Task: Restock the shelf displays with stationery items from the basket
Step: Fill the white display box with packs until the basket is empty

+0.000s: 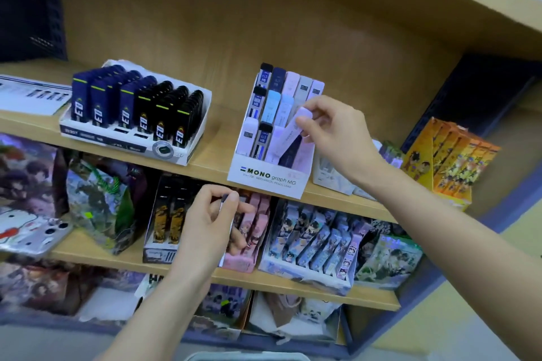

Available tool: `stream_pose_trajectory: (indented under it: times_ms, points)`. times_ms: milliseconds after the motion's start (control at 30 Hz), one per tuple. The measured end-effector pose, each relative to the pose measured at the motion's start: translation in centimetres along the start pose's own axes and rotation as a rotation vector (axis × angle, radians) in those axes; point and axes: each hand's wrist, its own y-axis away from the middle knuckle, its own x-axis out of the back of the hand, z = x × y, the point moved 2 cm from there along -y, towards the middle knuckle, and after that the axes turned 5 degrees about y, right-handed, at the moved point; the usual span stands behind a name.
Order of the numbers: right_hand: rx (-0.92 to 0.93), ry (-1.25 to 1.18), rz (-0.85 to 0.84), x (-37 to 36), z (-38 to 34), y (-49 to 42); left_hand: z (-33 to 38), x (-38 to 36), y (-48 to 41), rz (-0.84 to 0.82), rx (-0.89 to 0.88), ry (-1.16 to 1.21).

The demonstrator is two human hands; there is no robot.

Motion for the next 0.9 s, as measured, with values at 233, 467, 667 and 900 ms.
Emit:
stream_pose_trajectory:
  times_ms: [233,467,667,900]
  points:
    - [0.023,0.109,-0.069,-1.9,0.1,0.0,0.5,0.1,-0.1,-0.036,0.144,0.112]
    - [0.090,0.252,-0.101,-1.9,-0.3,0.1,0.7,0.2,-0.1,-0.045,0.157,0.172]
    - [0.278,0.501,0.001,-2.9,0.2,1.1,0.6,0.4,0.0,-0.074,0.076,0.107]
    - [0.191,0.266,-0.123,-3.2,-1.3,4.7,-0.6,-0.2,-1.4,-0.121,0.152,0.258]
